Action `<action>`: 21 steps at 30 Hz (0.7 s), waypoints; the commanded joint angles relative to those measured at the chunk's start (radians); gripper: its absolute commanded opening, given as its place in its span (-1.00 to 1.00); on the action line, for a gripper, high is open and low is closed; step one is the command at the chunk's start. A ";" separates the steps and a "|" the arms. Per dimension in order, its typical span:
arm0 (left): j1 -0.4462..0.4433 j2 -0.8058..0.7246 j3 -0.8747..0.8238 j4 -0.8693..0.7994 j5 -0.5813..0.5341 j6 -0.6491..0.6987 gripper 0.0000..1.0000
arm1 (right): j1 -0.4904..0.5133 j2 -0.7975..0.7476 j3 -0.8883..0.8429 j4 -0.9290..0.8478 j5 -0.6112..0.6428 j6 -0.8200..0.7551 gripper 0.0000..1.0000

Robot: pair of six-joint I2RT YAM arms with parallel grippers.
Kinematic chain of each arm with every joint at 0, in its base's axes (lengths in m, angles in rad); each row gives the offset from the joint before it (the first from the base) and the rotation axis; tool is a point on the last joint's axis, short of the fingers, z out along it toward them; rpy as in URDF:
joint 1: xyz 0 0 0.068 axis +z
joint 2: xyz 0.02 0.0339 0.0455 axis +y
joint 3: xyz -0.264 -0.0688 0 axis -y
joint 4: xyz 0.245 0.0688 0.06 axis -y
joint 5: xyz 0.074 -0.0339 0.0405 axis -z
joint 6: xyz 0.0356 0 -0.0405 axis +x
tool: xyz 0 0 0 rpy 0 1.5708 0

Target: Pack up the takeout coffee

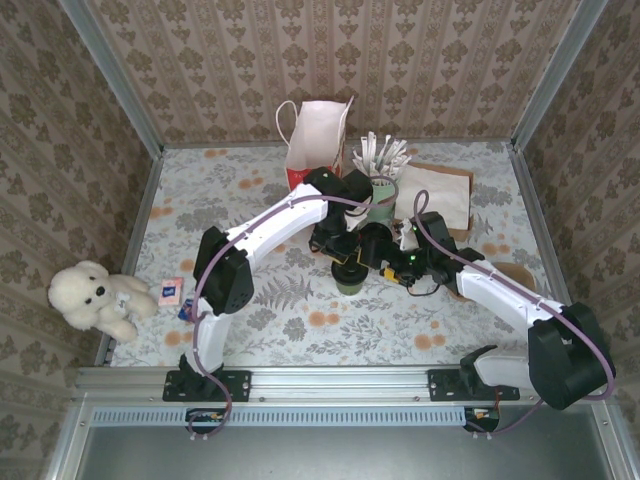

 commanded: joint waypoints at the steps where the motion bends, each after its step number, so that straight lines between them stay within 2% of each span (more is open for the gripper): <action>1: 0.009 -0.001 0.033 -0.095 -0.033 0.113 -1.00 | 0.005 0.010 -0.010 0.039 -0.007 0.048 0.88; 6: 0.016 -0.029 0.034 -0.098 -0.008 0.167 -1.00 | 0.005 0.027 -0.013 0.063 -0.013 0.056 0.88; 15: 0.015 0.008 0.033 -0.092 -0.010 0.156 -1.00 | 0.009 0.090 -0.017 0.028 0.011 0.043 0.86; 21: 0.015 -0.050 -0.117 0.009 0.020 0.097 -1.00 | 0.017 0.123 -0.078 0.045 0.063 0.039 0.85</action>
